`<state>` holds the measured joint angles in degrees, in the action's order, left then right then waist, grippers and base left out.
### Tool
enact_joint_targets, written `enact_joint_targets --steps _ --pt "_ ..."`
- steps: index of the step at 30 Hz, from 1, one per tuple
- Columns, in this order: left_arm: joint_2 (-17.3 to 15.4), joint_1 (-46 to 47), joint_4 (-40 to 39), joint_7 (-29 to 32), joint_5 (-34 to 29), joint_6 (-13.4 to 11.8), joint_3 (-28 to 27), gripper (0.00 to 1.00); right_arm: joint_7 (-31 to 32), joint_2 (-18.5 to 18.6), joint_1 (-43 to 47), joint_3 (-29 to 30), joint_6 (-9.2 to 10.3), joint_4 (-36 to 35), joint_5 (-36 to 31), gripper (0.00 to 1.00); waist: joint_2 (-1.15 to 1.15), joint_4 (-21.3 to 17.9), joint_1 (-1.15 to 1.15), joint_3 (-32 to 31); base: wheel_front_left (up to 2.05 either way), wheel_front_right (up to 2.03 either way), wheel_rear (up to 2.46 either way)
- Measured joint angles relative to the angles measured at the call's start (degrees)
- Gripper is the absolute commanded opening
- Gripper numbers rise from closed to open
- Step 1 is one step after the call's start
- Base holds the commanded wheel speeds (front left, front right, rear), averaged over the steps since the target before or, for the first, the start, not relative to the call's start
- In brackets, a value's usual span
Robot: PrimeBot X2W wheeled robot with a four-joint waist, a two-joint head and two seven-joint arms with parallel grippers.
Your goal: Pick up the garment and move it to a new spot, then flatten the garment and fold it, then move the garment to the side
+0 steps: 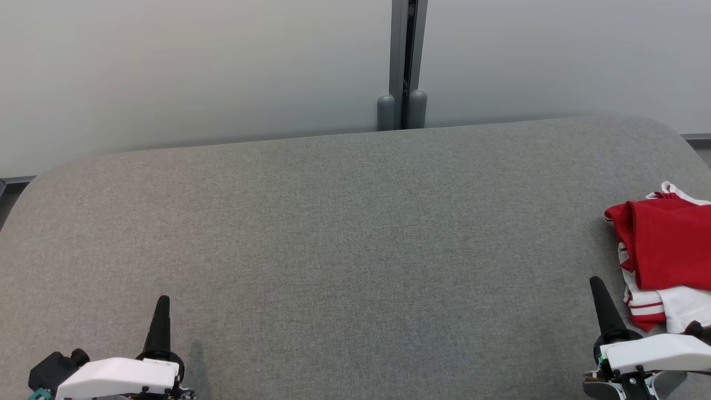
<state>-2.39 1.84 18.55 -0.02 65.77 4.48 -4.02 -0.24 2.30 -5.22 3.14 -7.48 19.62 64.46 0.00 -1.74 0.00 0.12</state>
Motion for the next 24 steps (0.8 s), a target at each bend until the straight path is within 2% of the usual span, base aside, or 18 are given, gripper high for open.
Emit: enact_joint_targets --steps 24 --pt "-0.18 2.04 -2.19 3.34 13.22 1.46 -1.23 0.0 3.28 0.16 -0.21 1.69 0.0 -2.69 13.82 0.0 0.0 0.77 0.0 0.03 0.0 0.0 0.0"
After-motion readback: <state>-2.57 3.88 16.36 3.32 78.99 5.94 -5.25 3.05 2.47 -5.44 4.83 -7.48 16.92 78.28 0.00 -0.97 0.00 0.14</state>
